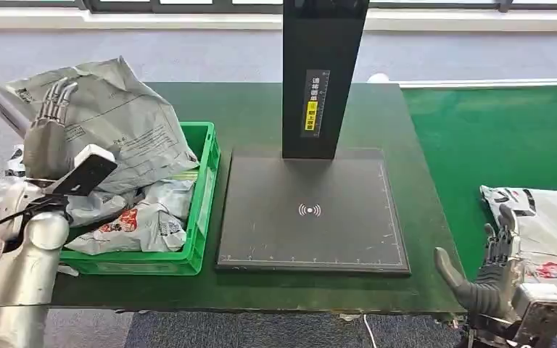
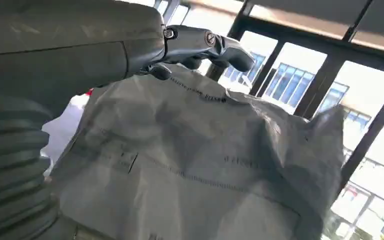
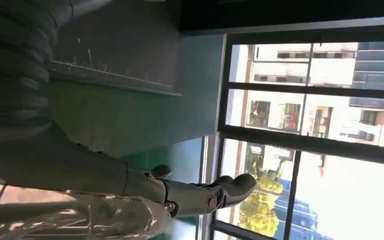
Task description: Moved the parcel from conveyor to table for the left to box.
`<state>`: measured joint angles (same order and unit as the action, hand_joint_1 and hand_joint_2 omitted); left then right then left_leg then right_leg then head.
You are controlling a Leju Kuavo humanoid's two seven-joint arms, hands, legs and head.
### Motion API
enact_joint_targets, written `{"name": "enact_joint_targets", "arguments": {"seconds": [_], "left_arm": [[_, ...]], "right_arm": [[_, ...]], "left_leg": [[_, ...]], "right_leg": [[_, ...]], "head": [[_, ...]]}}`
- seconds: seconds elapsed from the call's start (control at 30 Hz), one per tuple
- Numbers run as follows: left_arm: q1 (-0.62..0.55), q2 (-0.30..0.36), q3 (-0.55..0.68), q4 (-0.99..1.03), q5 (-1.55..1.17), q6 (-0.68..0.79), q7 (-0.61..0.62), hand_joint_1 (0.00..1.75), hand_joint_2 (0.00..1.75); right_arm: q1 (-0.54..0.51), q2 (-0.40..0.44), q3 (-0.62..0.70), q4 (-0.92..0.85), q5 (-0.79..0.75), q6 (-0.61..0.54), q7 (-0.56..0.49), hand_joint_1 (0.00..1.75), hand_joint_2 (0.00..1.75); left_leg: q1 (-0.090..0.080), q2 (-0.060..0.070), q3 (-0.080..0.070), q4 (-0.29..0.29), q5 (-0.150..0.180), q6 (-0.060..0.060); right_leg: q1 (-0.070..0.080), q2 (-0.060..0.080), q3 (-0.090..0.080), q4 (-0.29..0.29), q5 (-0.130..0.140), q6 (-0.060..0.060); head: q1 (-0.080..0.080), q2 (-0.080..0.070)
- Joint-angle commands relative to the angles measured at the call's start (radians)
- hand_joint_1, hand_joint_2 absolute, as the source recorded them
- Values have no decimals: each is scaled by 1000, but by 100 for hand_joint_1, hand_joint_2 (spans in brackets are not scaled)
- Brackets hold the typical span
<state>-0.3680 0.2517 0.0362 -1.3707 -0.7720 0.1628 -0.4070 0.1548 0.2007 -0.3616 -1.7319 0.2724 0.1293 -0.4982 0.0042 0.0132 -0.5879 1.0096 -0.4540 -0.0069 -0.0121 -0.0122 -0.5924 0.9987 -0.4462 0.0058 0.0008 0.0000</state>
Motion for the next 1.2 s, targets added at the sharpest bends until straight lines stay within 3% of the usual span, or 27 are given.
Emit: {"name": "enact_joint_targets", "arguments": {"seconds": [0.03,0.13,0.33,0.63,0.7,0.73,0.77,0.8,0.83,0.87,0.9,0.93,0.97,1.1,1.2], "left_arm": [[108,-140,21,-87,74,-41,4,0,175],[168,-191,46,-178,216,-108,-36,0,175],[442,-340,49,-444,631,-277,-165,0,175],[453,-356,33,-442,674,-282,-177,0,175],[497,-390,32,-456,803,-367,-186,0,175],[518,-402,24,-463,809,-378,-192,0,175],[548,-420,14,-474,821,-401,-212,0,175],[559,-427,7,-480,819,-407,-214,0,0],[573,-437,-3,-490,830,-425,-223,0,0],[578,-442,-1,-494,879,-422,-188,0,175],[579,-444,-4,-507,856,-390,-196,0,175],[579,-440,-9,-512,855,-384,-196,0,175],[592,-431,-20,-520,868,-321,-206,0,175],[621,-392,-56,-512,824,-240,-240,0,175],[623,-389,-63,-511,818,-224,-250,0,175]], "right_arm": [[8,53,-95,-42,8,3,13,0,175],[14,64,-118,-58,10,10,15,0,175],[25,81,-169,-72,-27,80,28,0,175],[8,63,-174,-25,-41,110,35,0,175],[-12,35,-164,33,-66,171,76,0,175],[-25,25,-164,63,-65,177,76,0,0],[-48,9,-169,108,-51,157,90,0,0],[-56,-2,-167,124,-19,128,94,0,0],[-76,-25,-168,158,34,68,106,0,0],[-133,-97,-135,237,221,-82,110,0,0],[-162,-132,-111,277,334,-162,121,0,0],[-178,-142,-107,291,336,-163,123,0,175],[-217,-225,-29,381,651,-351,165,0,175],[-263,-334,45,511,929,-458,253,0,175],[-281,-358,50,555,947,-461,257,0,175]], "left_leg": [[0,-3,3,-2,0,1],[0,-2,2,-1,-1,1],[0,1,3,-2,-3,1],[0,1,2,-1,-5,0],[0,0,2,-1,-5,1],[1,0,4,-2,-5,1],[0,1,5,-3,-5,1],[1,3,5,-3,-6,1],[1,4,6,-4,-6,1],[1,4,5,-3,-6,1],[1,4,4,-1,-6,1],[0,5,5,-2,-6,2],[1,5,3,-1,-6,1],[0,7,6,-3,-5,3],[0,3,4,-1,-6,2]], "right_leg": [[0,-1,4,-3,-1,0],[-1,0,2,-2,-1,0],[0,3,3,-2,-1,1],[0,1,2,-2,-3,1],[0,1,3,-3,-3,1],[1,2,5,-4,-3,1],[0,3,5,-5,-3,1],[1,5,5,-5,-2,1],[1,6,6,-6,-2,1],[1,6,6,-6,-2,1],[1,5,5,-4,-2,1],[0,7,5,-5,-1,1],[1,6,4,-4,-1,1],[-1,9,7,-7,1,2],[-1,4,7,-4,-1,2]], "head": [[0,0],[0,0],[0,0],[-1,0],[-1,0],[0,0],[0,0],[-1,0],[0,0],[-1,0],[-1,0],[0,0],[-1,0],[0,0],[0,0]]}}
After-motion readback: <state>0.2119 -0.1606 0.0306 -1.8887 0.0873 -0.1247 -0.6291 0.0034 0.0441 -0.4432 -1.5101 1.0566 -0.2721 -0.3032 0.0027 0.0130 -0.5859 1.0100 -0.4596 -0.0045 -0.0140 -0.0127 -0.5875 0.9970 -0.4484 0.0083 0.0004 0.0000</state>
